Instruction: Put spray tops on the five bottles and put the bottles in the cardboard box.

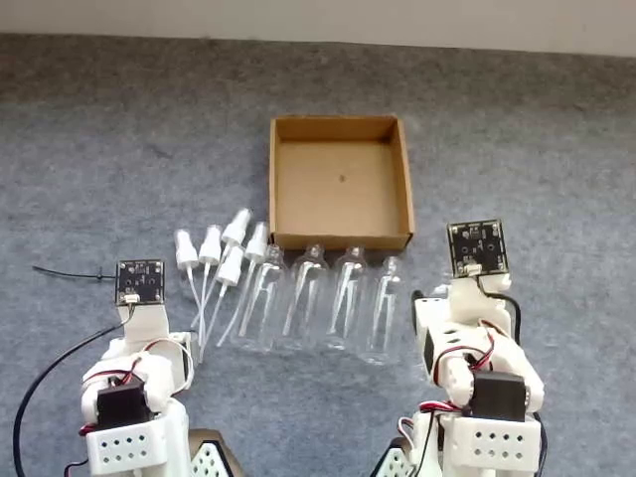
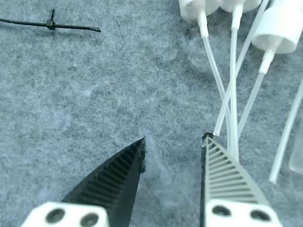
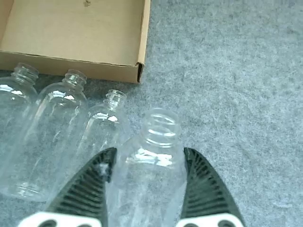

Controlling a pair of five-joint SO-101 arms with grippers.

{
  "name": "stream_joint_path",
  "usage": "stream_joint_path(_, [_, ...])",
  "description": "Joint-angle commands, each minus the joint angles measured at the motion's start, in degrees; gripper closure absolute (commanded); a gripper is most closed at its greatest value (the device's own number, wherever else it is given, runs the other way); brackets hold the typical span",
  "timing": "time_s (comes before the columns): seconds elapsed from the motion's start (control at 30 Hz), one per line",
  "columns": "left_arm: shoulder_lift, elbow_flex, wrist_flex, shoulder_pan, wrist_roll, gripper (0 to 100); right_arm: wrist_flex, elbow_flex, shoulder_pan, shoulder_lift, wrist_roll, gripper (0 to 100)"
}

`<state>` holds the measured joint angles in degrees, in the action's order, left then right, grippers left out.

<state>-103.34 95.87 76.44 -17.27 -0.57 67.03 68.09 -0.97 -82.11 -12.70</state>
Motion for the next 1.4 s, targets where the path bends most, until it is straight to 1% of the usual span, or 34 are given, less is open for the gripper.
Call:
stream_joint_path(0.0, [-0.1, 1.3, 0.2, -0.5, 0.4, 82, 0.0, -0.2, -0.4, -0.5, 0.5, 99.5])
stream_joint_path(0.33, [-0.1, 1.3, 0.2, -0.3, 0.4, 82, 0.1, -0.2, -0.4, -0.1, 0.4, 99.5])
stream_joint_path(0.43, [-0.1, 1.3, 0.2, -0.3, 0.4, 82, 0.1, -0.2, -0.4, -0.1, -1.7, 99.5])
stream_joint_path(0.67, [-0.1, 1.3, -0.4, -0.2, 0.4, 81, 0.1, -0.7, -0.4, 0.0, -1.7, 99.5])
stream_joint_path(0.77, [-0.1, 1.3, -5.6, -1.0, 0.1, 81, 0.3, -0.7, -0.4, 0.0, -1.8, 99.5])
stream_joint_path(0.83, [-0.1, 1.3, -9.9, -2.9, -0.1, 81, 2.0, -1.0, -0.5, 0.2, -1.8, 99.4])
stream_joint_path(0.87, [-0.1, 1.1, -11.7, -4.1, -1.8, 81, 2.8, -2.5, -0.5, 1.0, -1.8, 99.4])
stream_joint_path(1.0, [-0.1, 0.9, -16.2, -11.7, -16.5, 81, 5.1, -10.1, -0.5, 9.2, -1.8, 99.4])
stream_joint_path(1.03, [-0.1, 0.7, -17.1, -13.6, -18.5, 81, 5.3, -12.4, -0.4, 12.1, -1.7, 99.4])
stream_joint_path(1.1, [-0.1, -0.2, -19.3, -16.7, -18.9, 81, 5.4, -16.7, -0.4, 17.5, -1.5, 99.4])
stream_joint_path(1.17, [0.0, -2.7, -20.0, -18.5, -19.3, 79, 5.5, -20.4, -0.4, 21.8, -1.5, 99.4])
stream_joint_path(1.2, [0.3, -4.6, -19.3, -18.6, -20.0, 78, 5.4, -22.0, -0.4, 23.1, -1.4, 99.4])
stream_joint_path(1.23, [0.5, -6.9, -18.0, -18.4, -22.2, 77, 5.4, -23.5, -0.3, 24.0, -1.4, 99.4])
stream_joint_path(1.3, [0.5, -11.5, -13.3, -17.4, -25.8, 76, 5.2, -25.1, 0.0, 25.0, -1.4, 99.4])
stream_joint_path(1.37, [0.6, -16.4, -8.0, -16.6, -26.1, 76, 5.1, -25.2, 1.5, 25.1, -1.4, 99.4])
